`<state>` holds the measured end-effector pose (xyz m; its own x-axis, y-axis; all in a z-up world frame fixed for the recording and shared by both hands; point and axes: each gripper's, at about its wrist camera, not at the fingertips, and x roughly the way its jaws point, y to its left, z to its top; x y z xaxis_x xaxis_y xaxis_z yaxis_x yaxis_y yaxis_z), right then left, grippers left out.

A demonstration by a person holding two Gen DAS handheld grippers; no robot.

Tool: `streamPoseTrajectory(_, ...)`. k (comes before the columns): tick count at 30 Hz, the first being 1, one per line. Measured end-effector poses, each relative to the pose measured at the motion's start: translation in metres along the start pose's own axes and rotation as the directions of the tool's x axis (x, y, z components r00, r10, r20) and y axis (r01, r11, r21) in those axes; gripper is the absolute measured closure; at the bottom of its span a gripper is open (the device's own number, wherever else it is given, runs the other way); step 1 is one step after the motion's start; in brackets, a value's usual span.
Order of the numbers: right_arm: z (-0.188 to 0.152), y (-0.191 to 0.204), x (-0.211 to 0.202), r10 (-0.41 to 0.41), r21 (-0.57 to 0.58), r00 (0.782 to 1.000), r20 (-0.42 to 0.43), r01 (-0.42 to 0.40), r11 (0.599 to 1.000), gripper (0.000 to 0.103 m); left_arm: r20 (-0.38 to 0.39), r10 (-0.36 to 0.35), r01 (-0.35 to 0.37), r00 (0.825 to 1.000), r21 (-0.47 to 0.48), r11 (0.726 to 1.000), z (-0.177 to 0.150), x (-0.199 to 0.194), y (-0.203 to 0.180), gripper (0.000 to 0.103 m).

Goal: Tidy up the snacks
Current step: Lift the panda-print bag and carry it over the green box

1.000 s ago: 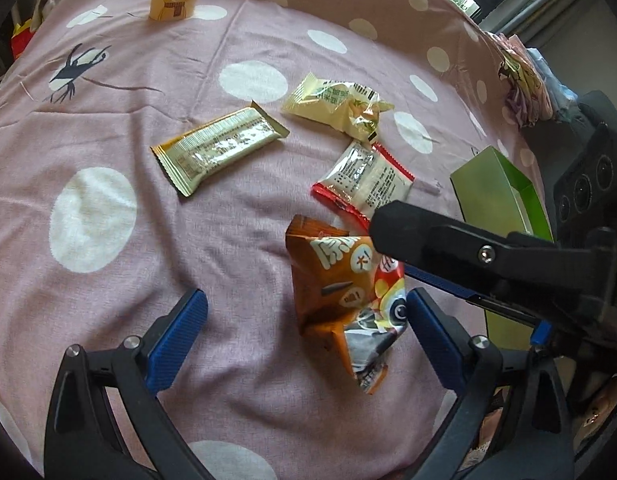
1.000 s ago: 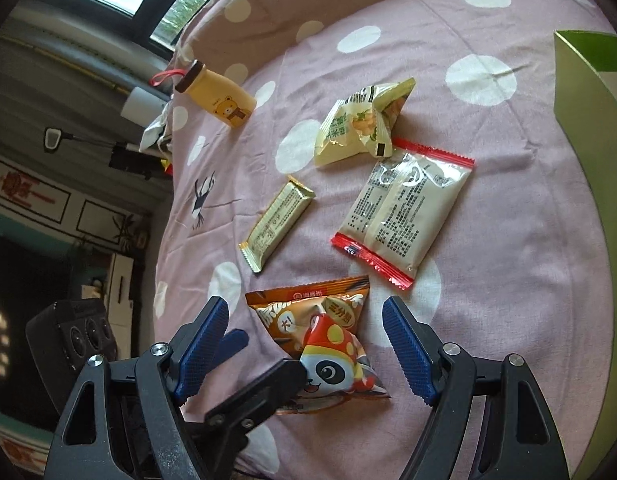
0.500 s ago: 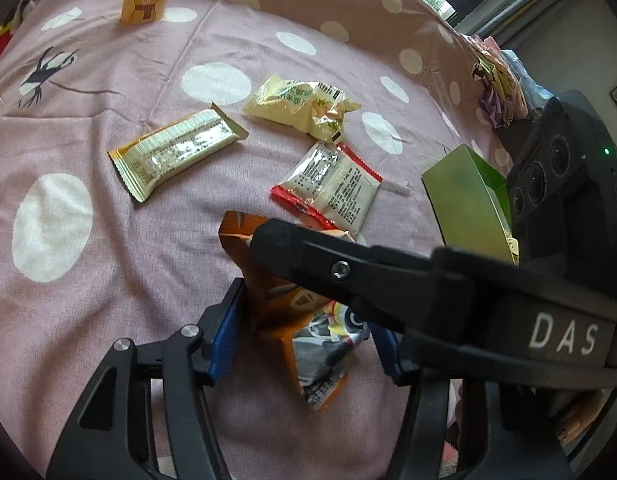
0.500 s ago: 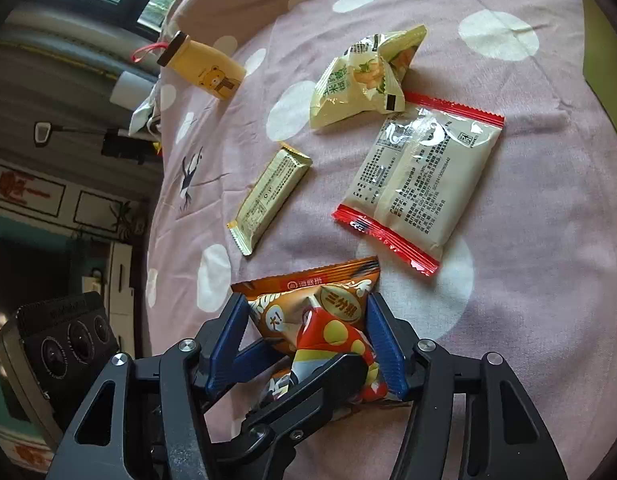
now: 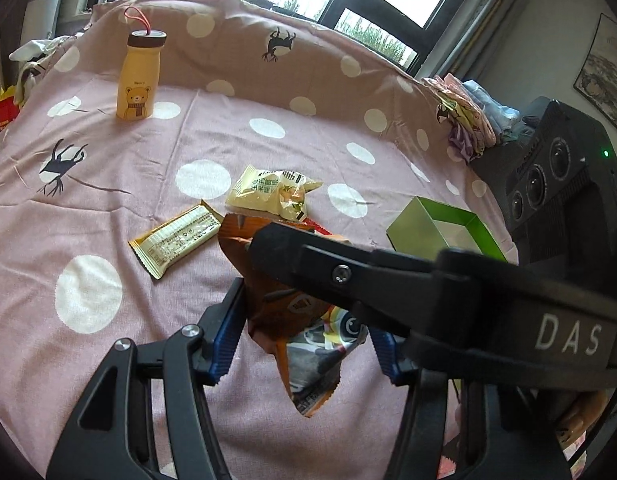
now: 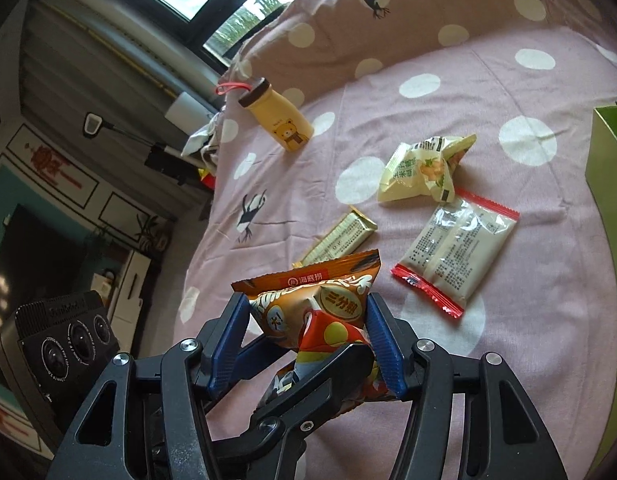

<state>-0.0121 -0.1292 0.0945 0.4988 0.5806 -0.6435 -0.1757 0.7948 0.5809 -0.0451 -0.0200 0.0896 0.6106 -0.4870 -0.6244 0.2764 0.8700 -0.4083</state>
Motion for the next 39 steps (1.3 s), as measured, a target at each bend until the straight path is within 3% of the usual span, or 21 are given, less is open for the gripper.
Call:
streamPoseTrajectory(10, -0.002, 0.023, -0.030, 0.002, -0.075, 0.996, 0.094, 0.005, 0.997, 0.041, 0.142, -0.051, 0.044, 0.989, 0.055, 0.998, 0.002, -0.029, -0.018, 0.048)
streamPoseTrajectory(14, -0.002, 0.027, -0.048, -0.012, -0.102, 0.990, 0.138, 0.026, 0.994, 0.041, 0.158, -0.082, 0.072, 0.984, 0.068, 0.995, 0.004, -0.030, -0.031, 0.049)
streamPoseTrajectory(26, 0.003, -0.005, -0.097, -0.052, -0.039, 0.968, 0.247, 0.064, 0.997, 0.042, 0.120, -0.157, 0.132, 0.980, 0.192, 0.972, 0.014, -0.008, -0.090, 0.050)
streamPoseTrajectory(31, 0.004, -0.029, -0.121, -0.064, 0.020, 0.948, 0.312, 0.061, 0.998, 0.042, 0.099, -0.194, 0.162, 0.976, 0.263, 0.951, 0.018, 0.008, -0.118, 0.050)
streamPoseTrajectory(39, 0.003, -0.076, -0.157, -0.129, 0.162, 0.909, 0.396, 0.069, 0.984, 0.043, 0.002, -0.249, 0.232, 0.969, 0.357, 0.905, 0.020, 0.048, -0.167, 0.050)
